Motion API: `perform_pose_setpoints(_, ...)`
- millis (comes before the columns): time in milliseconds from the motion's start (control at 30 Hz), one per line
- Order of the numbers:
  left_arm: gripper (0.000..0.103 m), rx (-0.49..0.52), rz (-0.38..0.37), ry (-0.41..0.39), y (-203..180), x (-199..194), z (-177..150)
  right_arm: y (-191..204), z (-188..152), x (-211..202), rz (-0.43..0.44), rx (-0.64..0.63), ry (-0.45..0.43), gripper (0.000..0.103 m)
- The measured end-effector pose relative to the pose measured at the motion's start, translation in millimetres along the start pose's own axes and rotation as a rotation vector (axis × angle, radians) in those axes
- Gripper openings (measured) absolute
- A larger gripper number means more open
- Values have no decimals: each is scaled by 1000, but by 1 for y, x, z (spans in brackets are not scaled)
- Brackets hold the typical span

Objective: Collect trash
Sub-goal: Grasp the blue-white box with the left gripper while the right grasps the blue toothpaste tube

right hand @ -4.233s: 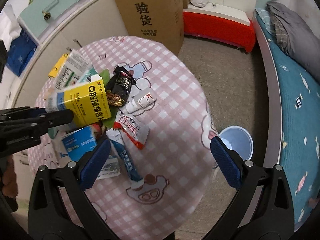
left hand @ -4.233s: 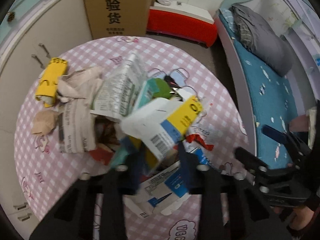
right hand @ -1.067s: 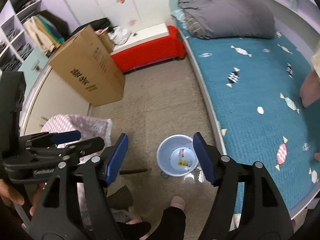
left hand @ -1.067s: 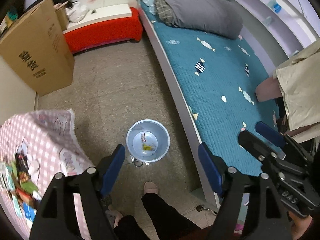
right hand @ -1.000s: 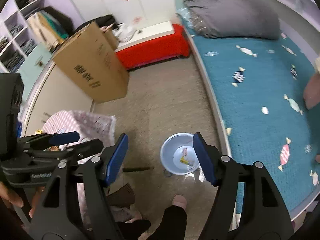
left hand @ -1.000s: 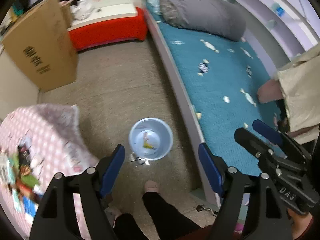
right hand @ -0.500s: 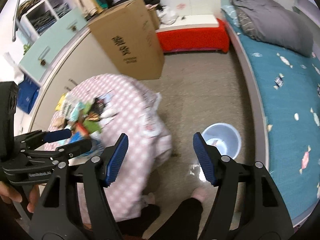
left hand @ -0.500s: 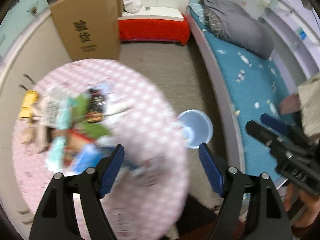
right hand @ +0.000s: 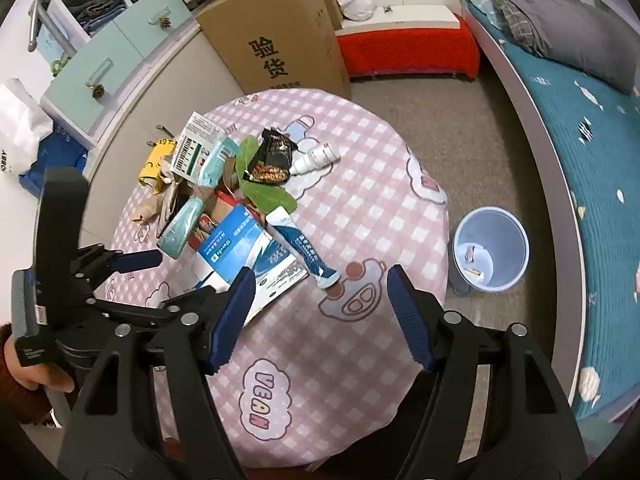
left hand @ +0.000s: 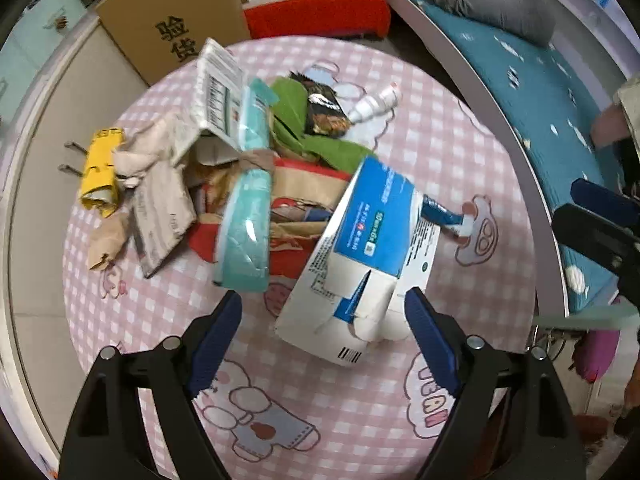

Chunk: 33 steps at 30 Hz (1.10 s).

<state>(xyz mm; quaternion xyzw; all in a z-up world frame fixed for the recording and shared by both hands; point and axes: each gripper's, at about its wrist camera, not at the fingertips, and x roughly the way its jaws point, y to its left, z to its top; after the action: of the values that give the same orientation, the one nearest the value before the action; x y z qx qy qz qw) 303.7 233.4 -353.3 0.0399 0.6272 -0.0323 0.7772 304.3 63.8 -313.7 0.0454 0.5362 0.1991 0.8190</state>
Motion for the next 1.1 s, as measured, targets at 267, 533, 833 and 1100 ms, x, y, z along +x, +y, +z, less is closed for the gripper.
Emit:
perform_pose_setpoints(267,70,131,11,58,-22,25,-1,-10,-8,1,-52,62,16,68)
perform_pose_setpoints(533,56,101,-130,-5,-6,-6,-2,-7,-3,8,-58,60,28,68)
perform_pose_setpoints(833,56,-52,-88,-205,34,-60,13,12,13,37,-44,-21,66,68)
perform_pose_setpoints(1100,56,-132,42,-219,47,-56,18,31,17,94,-98,-192,147,57)
